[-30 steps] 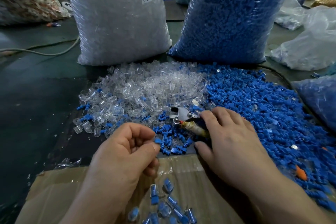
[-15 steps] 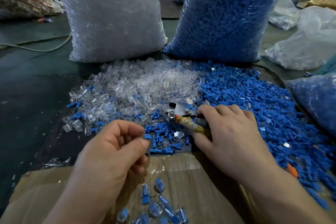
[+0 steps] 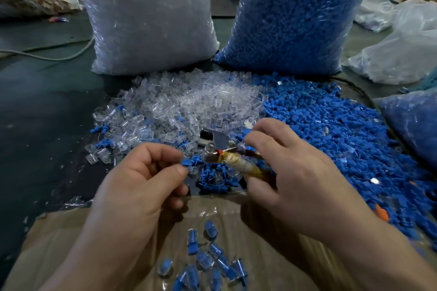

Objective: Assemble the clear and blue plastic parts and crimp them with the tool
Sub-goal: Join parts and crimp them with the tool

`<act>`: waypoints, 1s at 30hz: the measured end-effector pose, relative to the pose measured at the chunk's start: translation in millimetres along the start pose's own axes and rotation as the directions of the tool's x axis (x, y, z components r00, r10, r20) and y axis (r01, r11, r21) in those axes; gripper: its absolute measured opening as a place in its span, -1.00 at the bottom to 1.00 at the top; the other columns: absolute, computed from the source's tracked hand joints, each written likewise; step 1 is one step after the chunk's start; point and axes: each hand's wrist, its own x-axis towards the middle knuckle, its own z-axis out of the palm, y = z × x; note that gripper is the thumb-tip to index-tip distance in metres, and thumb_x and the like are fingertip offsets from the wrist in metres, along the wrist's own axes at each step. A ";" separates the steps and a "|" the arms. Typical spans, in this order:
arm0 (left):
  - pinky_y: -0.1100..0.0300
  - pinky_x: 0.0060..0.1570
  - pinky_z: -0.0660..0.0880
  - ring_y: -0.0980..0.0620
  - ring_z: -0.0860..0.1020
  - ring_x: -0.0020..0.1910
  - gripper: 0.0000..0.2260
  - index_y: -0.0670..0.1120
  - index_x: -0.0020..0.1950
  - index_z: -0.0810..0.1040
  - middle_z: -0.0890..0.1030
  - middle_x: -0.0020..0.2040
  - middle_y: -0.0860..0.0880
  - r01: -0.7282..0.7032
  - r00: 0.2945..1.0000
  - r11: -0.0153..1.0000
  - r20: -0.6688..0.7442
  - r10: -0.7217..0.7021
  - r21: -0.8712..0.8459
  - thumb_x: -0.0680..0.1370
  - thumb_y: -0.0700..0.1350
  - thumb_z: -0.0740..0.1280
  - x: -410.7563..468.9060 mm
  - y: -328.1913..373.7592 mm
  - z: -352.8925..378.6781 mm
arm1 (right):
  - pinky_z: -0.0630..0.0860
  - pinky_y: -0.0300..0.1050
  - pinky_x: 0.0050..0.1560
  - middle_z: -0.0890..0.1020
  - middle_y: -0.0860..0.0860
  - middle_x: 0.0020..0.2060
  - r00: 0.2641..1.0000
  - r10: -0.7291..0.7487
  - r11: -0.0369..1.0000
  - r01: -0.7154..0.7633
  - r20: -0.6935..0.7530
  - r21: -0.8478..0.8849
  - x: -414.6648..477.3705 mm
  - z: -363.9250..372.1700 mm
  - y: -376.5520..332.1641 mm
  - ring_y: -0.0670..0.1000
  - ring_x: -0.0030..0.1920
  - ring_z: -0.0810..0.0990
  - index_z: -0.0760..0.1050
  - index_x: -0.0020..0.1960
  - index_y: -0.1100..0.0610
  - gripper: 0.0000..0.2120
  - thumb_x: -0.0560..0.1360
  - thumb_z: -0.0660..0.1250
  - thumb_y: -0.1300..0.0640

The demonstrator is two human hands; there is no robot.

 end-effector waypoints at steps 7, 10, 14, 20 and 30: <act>0.21 -0.41 0.54 0.03 0.61 -0.36 -0.83 0.02 -0.16 0.68 0.67 -0.27 -0.09 0.019 0.999 0.996 0.048 -0.015 -0.088 0.29 -0.13 0.40 -1.7 -0.1 -1.2 | 0.38 -0.22 0.11 0.56 -0.20 0.07 0.994 -0.087 0.996 0.085 0.058 0.041 -4.0 -1.5 -5.8 -0.10 0.07 0.47 0.39 0.36 -0.09 -0.41 0.37 0.07 -0.21; 0.20 -0.39 0.55 0.04 0.62 -0.33 -0.83 0.00 -0.15 0.68 0.67 -0.26 -0.07 -0.007 0.998 0.994 0.067 0.014 -0.107 0.31 -0.15 0.39 -3.1 -1.3 -1.3 | 0.32 -0.24 0.17 0.54 -0.22 0.15 0.991 -0.114 0.993 0.113 0.062 0.019 -5.2 -0.9 -6.3 -0.15 0.13 0.44 0.37 0.41 -0.07 -0.37 0.38 0.07 -0.22; 0.15 -0.32 0.60 0.01 0.65 -0.31 -0.83 0.02 -0.13 0.68 0.67 -0.25 -0.07 -0.068 0.994 0.995 0.077 0.073 -0.067 0.32 -0.13 0.40 -5.8 -0.1 -1.8 | 0.42 -0.15 0.22 0.56 -0.17 0.16 0.989 -0.144 0.989 0.143 0.040 0.026 -7.0 -2.6 -5.0 -0.10 0.16 0.48 0.40 0.41 -0.02 -0.39 0.40 0.11 -0.20; 0.22 -0.38 0.58 0.03 0.64 -0.33 -0.83 0.05 -0.13 0.67 0.67 -0.27 -0.08 -0.138 0.985 0.990 0.103 0.135 0.023 0.31 -0.09 0.38 -11.3 7.4 -1.6 | 0.53 -0.11 0.02 0.64 -0.14 -0.04 0.984 -0.178 0.984 0.178 -0.012 -0.019 -6.1 -0.5 -5.4 -0.05 -0.05 0.58 0.53 0.27 0.02 -0.50 0.40 0.30 -0.17; 0.29 -0.39 0.58 0.06 0.64 -0.36 -0.83 0.10 -0.13 0.65 0.67 -0.26 -0.06 -0.196 0.980 0.976 0.043 0.192 0.097 0.38 -0.17 0.43 -15.7 13.9 1.7 | 0.30 -0.34 -0.13 0.56 -0.26 -0.21 0.990 -0.138 0.990 0.139 -0.027 0.021 -4.9 -0.3 -8.9 -0.17 -0.19 0.50 0.54 0.10 -0.12 -0.65 0.42 0.20 -0.24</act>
